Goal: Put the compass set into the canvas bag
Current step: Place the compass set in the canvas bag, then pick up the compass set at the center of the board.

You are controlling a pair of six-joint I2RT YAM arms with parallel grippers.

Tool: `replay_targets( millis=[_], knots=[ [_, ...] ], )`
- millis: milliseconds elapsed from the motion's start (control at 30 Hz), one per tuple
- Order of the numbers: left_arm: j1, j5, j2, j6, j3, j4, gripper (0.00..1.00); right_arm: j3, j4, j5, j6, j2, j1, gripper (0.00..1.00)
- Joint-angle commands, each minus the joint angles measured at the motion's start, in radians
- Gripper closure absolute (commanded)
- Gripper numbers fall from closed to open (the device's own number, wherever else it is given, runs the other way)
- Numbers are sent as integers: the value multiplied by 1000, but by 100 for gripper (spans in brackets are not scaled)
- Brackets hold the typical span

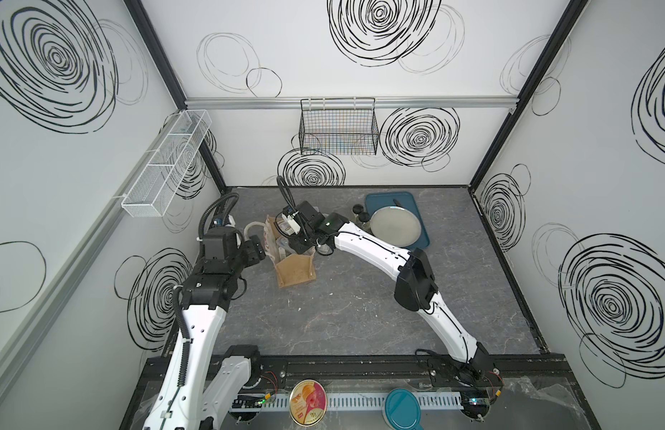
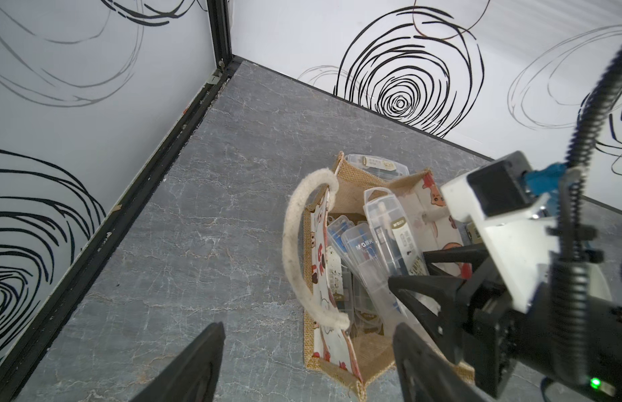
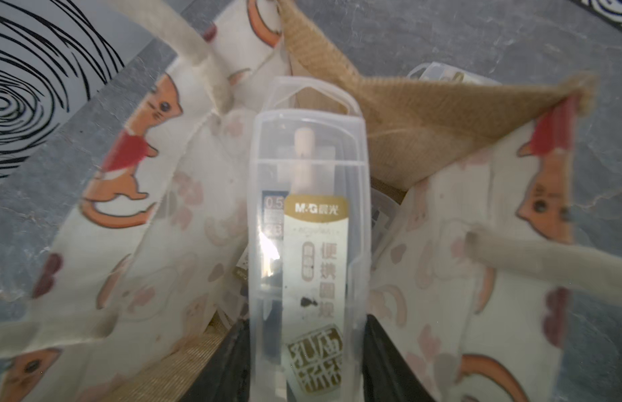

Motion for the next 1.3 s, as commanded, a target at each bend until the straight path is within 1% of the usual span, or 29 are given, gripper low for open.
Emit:
replay_targets(
  millis=[0, 67, 133, 167, 233, 333, 533, 633, 767, 833, 967, 1033, 1133, 1267],
  knots=[
    [7, -5, -12, -9, -16, 9, 20, 35, -16, -12, -9, 6, 0, 53],
    [7, -3, -15, -10, -23, 13, 20, 36, -27, -19, 0, 16, 2, 52],
    [7, -1, -18, -12, -34, 20, 20, 36, -34, -16, 5, 20, 5, 48],
    [7, 1, -17, -14, -37, 24, 20, 36, -37, -8, 9, 19, 6, 42],
    [7, 9, -8, -19, -36, 29, 20, 36, -39, 1, 20, 8, 8, 33],
    [6, 16, 5, -25, -18, 27, 20, 37, -31, 22, 37, -31, 8, 24],
    [-11, 17, 26, -32, 27, 15, 20, 31, -30, 66, 66, -171, 6, 20],
    [-30, 14, 26, -40, 37, 16, 20, -30, -21, 109, 69, -280, 6, 20],
    [-51, 9, 19, -56, 36, 25, 20, -219, 14, 202, 87, -463, -1, 20],
    [-66, 3, 18, -65, 37, 26, 20, -358, 49, 231, 105, -579, -17, 20],
    [-96, -14, 6, -74, 34, 24, 19, -678, 161, 215, 176, -809, -95, 24],
    [-105, -21, 2, -75, 31, 23, 19, -862, 219, 193, 230, -913, -165, 27],
    [-110, -21, 0, -77, 24, 27, 19, -1044, 265, 145, 280, -994, -248, 30],
    [-118, -21, -3, -82, 11, 38, 19, -1171, 300, 89, 317, -980, -293, 31]
  ],
)
